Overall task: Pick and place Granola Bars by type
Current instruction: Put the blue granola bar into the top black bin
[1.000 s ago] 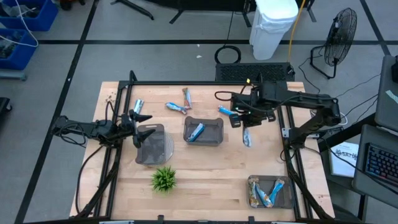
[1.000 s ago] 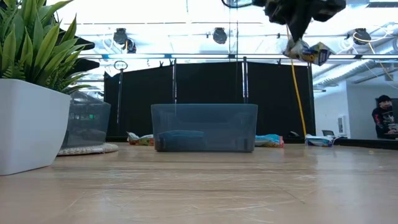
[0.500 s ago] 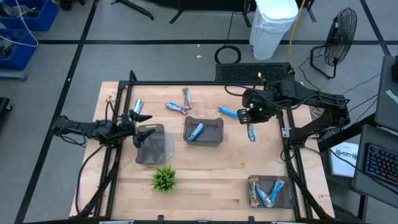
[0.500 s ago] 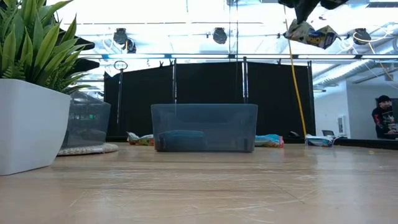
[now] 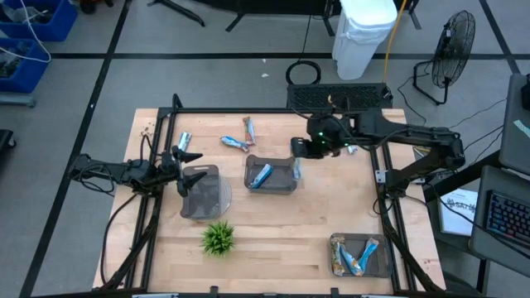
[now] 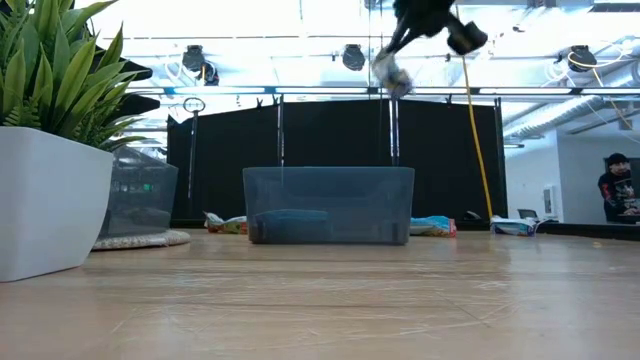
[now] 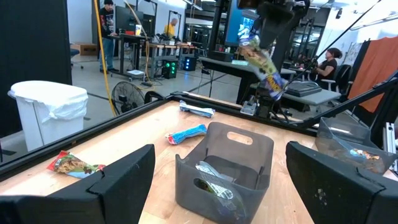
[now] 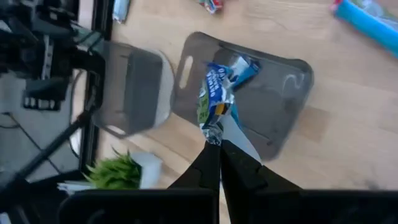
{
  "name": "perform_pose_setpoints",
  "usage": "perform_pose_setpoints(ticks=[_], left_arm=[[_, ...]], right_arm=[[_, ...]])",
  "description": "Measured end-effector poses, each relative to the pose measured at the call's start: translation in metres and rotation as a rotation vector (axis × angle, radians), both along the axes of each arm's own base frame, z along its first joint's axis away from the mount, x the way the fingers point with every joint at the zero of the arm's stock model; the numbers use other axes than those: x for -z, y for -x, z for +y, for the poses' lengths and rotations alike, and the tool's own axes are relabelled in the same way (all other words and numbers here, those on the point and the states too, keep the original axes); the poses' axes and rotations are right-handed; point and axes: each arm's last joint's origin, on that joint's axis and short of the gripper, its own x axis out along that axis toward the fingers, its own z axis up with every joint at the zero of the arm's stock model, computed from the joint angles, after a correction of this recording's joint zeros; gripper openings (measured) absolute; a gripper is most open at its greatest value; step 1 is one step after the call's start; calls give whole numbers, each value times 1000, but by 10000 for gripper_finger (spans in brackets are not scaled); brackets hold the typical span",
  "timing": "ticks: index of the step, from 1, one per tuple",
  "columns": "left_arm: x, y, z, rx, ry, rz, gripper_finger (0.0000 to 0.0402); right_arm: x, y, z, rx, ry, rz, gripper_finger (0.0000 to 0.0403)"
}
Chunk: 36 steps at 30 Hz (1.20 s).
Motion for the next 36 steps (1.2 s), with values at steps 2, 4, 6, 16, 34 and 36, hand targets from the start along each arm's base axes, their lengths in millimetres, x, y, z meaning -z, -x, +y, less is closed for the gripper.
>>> perform_pose_setpoints(ticks=[2,4,6,16,34,36], left_arm=[[0,0,0,0,0,0,361],[0,0,0,0,0,0,361],[0,0,0,0,0,0,361],[0,0,0,0,0,0,361],[0,0,0,0,0,0,361],[0,0,0,0,0,0,361]], right_arm=[[12,-3,-4,9,-15,-10,0],[22,-7,-6,27,-22,-24,0],[32,-11,-7,36,-25,-52,0],[75,-23,-10,124,-54,-96,0],[123,-69,-12,184,-95,-99,0],[130,-71,-12,189,-101,-76,0]])
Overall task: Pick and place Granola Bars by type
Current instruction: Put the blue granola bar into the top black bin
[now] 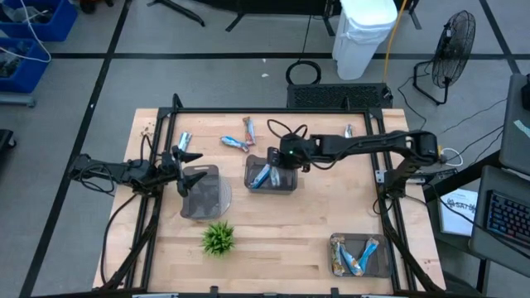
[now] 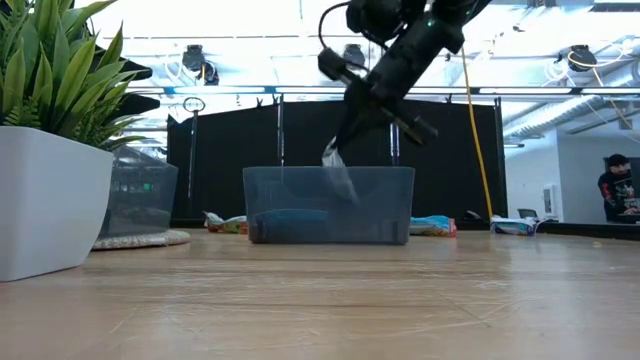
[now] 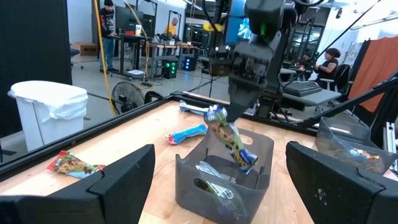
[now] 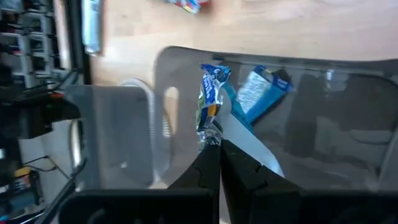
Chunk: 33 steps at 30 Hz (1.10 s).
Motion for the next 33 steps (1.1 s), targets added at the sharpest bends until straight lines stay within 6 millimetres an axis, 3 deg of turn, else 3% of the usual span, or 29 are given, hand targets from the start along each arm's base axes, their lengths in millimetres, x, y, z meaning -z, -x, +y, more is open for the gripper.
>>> perform_pose_setpoints(ticks=[14,24,28,33], left_arm=[[0,0,0,0,0,0,361],[0,0,0,1,0,0,361],[0,0,0,0,0,-1,361],[0,0,0,0,0,-1,361]], right_arm=[[35,-12,4,-14,-48,96,0],[41,-14,4,-38,-33,112,4],[41,-14,4,-38,-34,116,25],[41,-14,4,-43,-30,116,81]])
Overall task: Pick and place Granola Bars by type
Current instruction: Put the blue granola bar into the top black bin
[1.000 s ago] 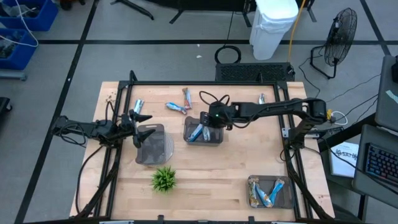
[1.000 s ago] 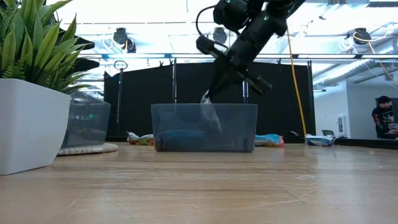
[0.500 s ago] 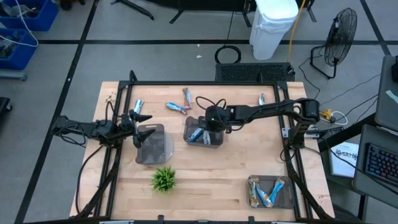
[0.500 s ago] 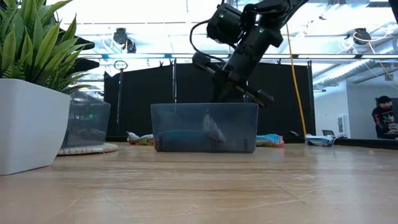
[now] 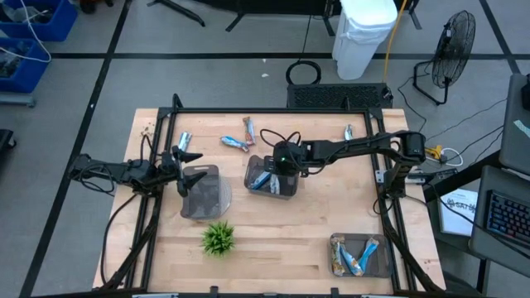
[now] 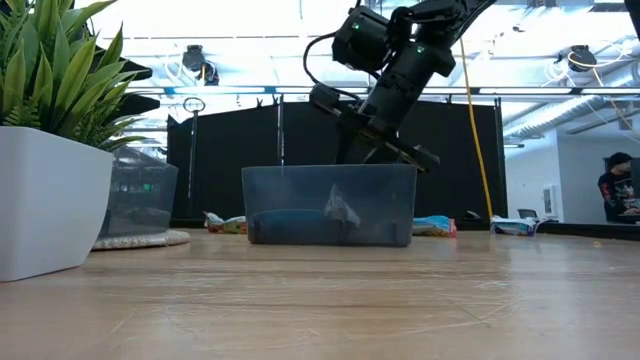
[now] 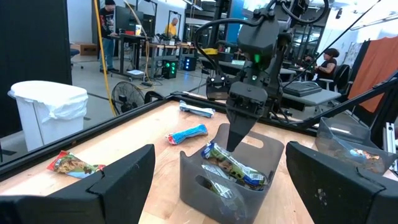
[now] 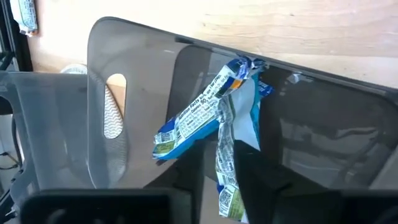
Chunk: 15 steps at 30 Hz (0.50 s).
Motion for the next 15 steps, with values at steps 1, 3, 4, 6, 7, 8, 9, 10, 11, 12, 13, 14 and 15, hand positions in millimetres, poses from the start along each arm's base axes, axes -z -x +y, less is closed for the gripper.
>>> perform_pose_setpoints(ticks=[1,3,4,6,7,8,9,10,11,12,13,14,15], left_arm=[[0,0,0,1,0,0,361],[0,0,0,0,0,0,361],[0,0,0,0,0,0,361],[0,0,0,1,0,0,361],[0,0,0,0,0,0,361],[0,0,0,1,0,0,361],[0,0,0,0,0,0,361],[0,0,0,1,0,0,361],[0,0,0,0,0,0,361],[0,0,0,0,0,1,361],[0,0,0,0,0,0,361],[0,0,0,0,0,0,361],[0,0,0,0,0,0,361]], right_arm=[[-1,0,0,-4,3,-2,94],[-6,2,0,-25,27,-11,119],[-8,3,0,-36,45,-14,131],[-17,7,0,-52,94,-17,150],[-20,9,-1,-59,125,-12,159],[-24,12,-1,-65,153,-12,165],[-29,14,-1,-74,176,-12,170],[-32,18,-2,-83,199,-1,174],[-37,21,-2,-100,216,1,176],[-41,24,-3,-119,232,-4,177],[-45,26,-4,-139,249,-4,177],[-50,30,-4,-162,267,-4,177],[-54,34,-4,-189,287,3,177]])
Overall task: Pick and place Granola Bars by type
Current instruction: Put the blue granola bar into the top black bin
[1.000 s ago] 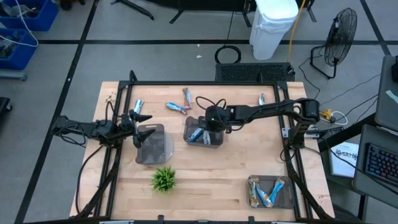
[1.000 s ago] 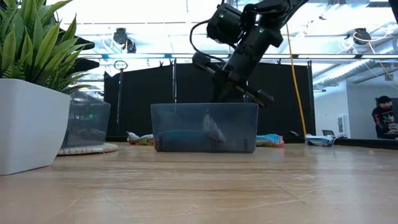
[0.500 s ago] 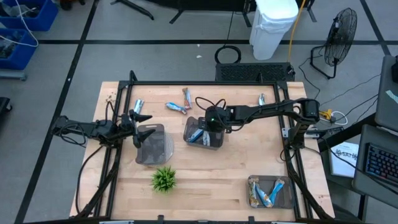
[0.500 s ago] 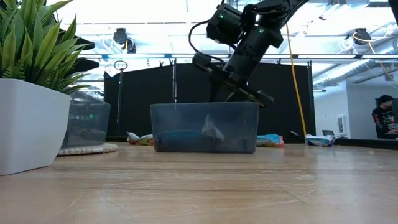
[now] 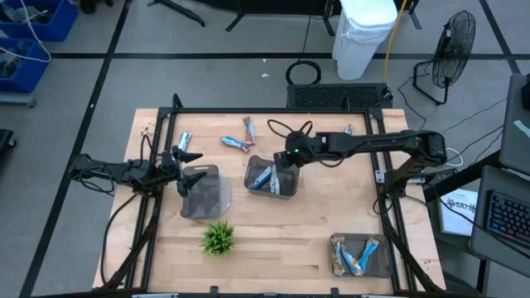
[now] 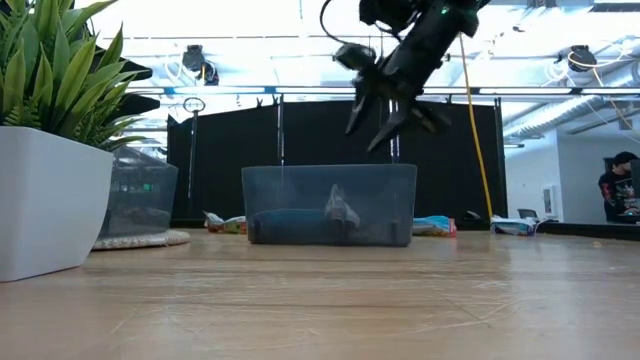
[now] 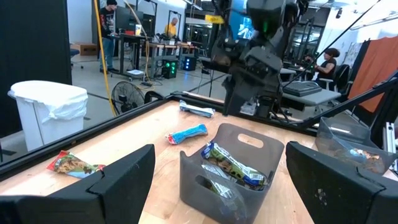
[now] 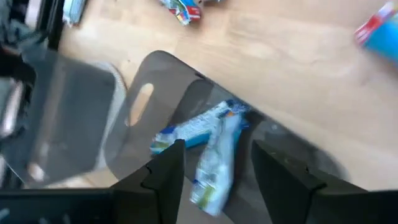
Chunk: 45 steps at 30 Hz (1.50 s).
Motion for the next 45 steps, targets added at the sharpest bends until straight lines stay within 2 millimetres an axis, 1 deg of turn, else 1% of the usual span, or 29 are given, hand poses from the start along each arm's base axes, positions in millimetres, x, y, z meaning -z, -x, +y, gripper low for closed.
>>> perform_pose_setpoints(ticks=[5,7,9,11,15,21,26,35,40,45], left_arm=[[0,0,0,0,0,0,361],[0,0,0,0,0,-1,361],[0,0,0,0,0,0,361],[0,0,0,0,0,0,361],[0,0,0,0,0,0,361],[0,0,0,0,0,0,361],[0,0,0,0,0,0,361],[0,0,0,0,0,-1,361],[0,0,0,0,0,0,361],[0,0,0,0,0,-1,361]], right_arm=[[-20,21,1,-120,95,40,174],[-25,32,-2,-124,132,49,174],[-26,45,-5,-97,161,57,173],[-21,56,-9,-57,153,61,172],[-3,80,-15,5,117,102,169],[18,113,-26,85,135,196,177],[28,133,-37,130,146,245,192],[31,155,-70,236,166,290,208],[33,166,-83,284,168,333,208],[40,175,-95,342,142,393,208]])
